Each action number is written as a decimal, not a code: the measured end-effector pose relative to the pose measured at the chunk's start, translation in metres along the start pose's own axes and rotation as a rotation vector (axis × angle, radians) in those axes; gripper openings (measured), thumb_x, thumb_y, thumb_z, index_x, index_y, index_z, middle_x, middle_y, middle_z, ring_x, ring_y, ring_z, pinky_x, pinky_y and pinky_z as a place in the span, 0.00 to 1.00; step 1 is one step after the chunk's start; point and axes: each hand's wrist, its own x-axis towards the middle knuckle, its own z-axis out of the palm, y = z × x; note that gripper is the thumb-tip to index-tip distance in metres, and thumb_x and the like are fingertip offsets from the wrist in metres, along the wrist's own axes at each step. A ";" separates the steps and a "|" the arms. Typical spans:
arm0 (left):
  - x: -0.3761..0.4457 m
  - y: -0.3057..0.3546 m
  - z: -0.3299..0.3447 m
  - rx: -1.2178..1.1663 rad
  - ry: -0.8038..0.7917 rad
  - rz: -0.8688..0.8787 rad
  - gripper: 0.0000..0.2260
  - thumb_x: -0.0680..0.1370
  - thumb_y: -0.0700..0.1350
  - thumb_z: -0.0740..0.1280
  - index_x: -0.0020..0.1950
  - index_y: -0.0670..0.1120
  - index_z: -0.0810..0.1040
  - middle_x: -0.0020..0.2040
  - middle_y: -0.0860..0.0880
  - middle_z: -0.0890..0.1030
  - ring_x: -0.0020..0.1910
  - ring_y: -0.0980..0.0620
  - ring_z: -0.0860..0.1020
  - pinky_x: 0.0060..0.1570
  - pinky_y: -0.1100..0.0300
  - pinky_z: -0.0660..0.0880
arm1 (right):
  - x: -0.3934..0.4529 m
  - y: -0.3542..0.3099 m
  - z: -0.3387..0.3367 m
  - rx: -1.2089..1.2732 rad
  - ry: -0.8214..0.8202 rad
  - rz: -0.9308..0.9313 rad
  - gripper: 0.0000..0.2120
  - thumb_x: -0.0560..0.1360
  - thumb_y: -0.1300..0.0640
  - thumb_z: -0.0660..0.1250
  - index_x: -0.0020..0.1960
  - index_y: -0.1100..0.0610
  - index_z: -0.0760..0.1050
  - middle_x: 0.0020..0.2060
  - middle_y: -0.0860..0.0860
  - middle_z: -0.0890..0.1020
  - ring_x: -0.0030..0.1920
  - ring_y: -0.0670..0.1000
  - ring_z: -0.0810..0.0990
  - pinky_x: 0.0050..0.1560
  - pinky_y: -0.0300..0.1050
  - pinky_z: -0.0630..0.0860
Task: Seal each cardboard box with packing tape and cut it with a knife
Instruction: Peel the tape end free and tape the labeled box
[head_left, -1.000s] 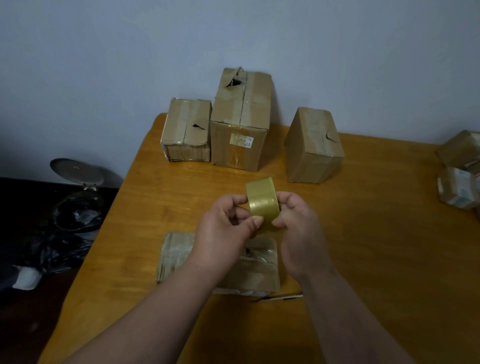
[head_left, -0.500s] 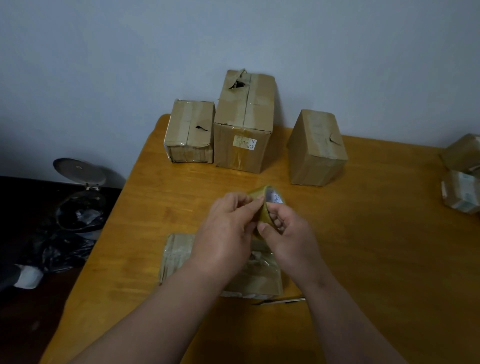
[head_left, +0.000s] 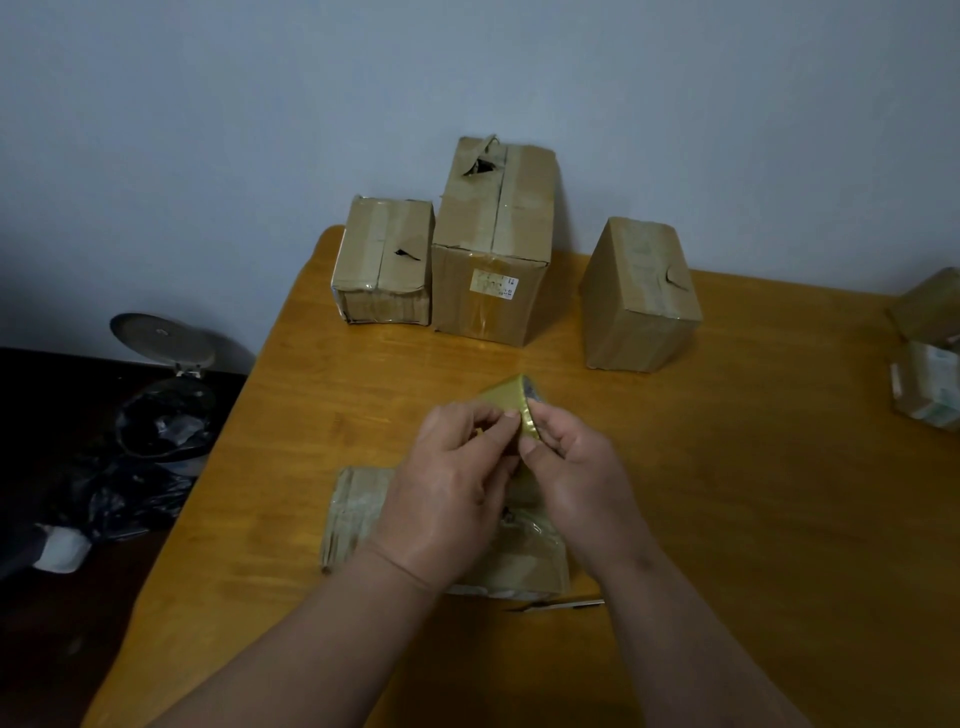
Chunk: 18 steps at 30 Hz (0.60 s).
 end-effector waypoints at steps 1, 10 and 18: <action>-0.001 -0.001 0.001 0.002 -0.005 0.004 0.15 0.76 0.38 0.70 0.62 0.39 0.81 0.54 0.43 0.79 0.52 0.47 0.77 0.49 0.61 0.75 | 0.000 -0.001 0.001 0.027 -0.011 0.017 0.17 0.81 0.62 0.61 0.67 0.50 0.74 0.57 0.44 0.82 0.56 0.38 0.79 0.54 0.32 0.76; -0.004 -0.011 0.004 -0.008 0.074 0.073 0.07 0.74 0.34 0.71 0.51 0.37 0.84 0.48 0.42 0.82 0.43 0.44 0.80 0.35 0.52 0.79 | 0.007 0.006 0.010 0.287 0.073 0.131 0.13 0.79 0.66 0.62 0.57 0.53 0.79 0.50 0.48 0.86 0.53 0.46 0.83 0.57 0.46 0.78; 0.011 0.006 -0.008 -0.719 -0.225 -0.897 0.23 0.75 0.41 0.73 0.65 0.58 0.73 0.49 0.58 0.81 0.45 0.63 0.80 0.40 0.69 0.77 | 0.011 0.006 0.008 0.202 0.172 0.113 0.10 0.69 0.49 0.66 0.47 0.50 0.81 0.43 0.48 0.85 0.45 0.47 0.83 0.43 0.44 0.78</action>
